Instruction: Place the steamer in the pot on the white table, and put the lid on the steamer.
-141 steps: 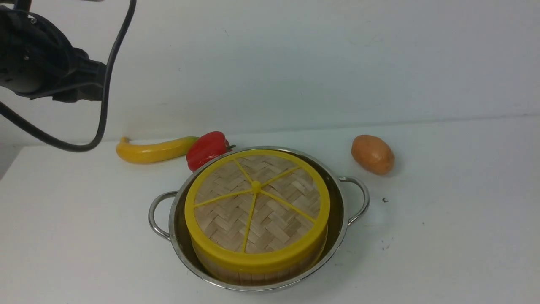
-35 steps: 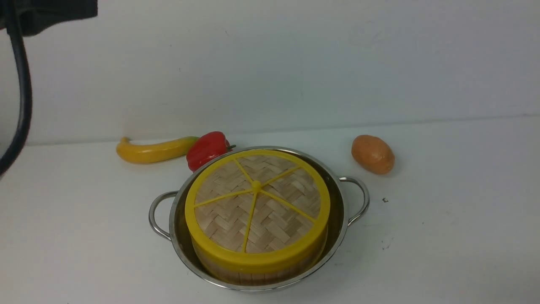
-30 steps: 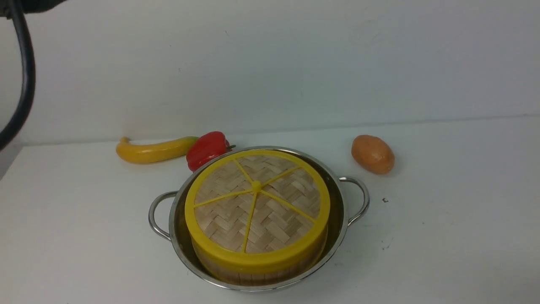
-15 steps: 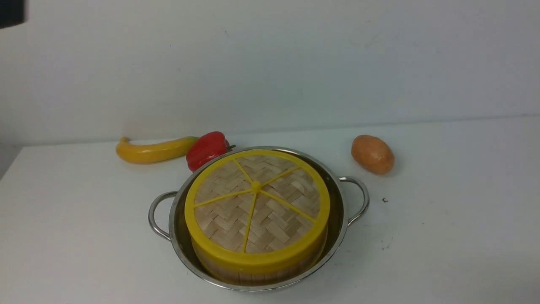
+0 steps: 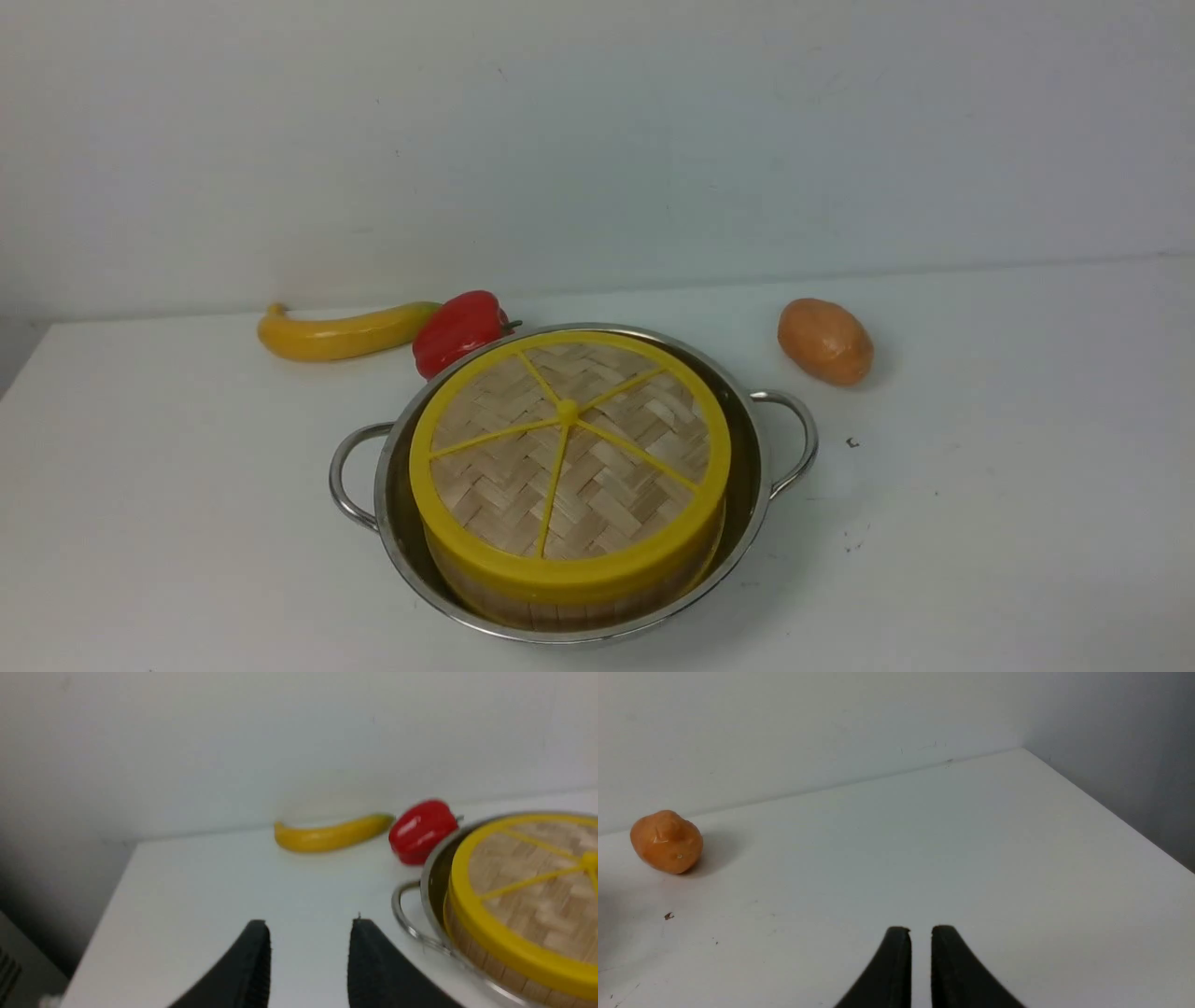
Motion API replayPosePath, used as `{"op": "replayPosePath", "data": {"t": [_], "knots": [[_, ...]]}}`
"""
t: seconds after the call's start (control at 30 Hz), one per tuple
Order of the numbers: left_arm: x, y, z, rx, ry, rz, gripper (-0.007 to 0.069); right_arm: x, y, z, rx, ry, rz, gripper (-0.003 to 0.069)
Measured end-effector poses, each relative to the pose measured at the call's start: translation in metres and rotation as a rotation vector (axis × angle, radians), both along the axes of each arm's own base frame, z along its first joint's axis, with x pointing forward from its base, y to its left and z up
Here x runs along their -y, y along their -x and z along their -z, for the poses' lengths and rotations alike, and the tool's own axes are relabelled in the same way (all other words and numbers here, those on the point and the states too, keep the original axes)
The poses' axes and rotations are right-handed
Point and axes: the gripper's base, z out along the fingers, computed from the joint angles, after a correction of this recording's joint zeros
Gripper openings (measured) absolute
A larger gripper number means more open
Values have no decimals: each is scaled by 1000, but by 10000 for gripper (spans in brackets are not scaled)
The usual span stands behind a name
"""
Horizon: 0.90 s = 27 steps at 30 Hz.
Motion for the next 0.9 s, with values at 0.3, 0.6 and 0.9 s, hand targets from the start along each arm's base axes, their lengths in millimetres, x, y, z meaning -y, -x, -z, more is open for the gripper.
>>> {"op": "replayPosePath", "data": {"t": [0.3, 0.6, 0.9], "knots": [[-2, -11, 80, -151, 15, -26, 238, 0, 0, 0, -2, 0, 1, 65], [1, 2, 124, -115, 71, -19, 238, 0, 0, 0, -2, 0, 1, 73], [6, 13, 138, 0, 85, 31, 238, 0, 0, 0, -4, -1, 1, 79]]}}
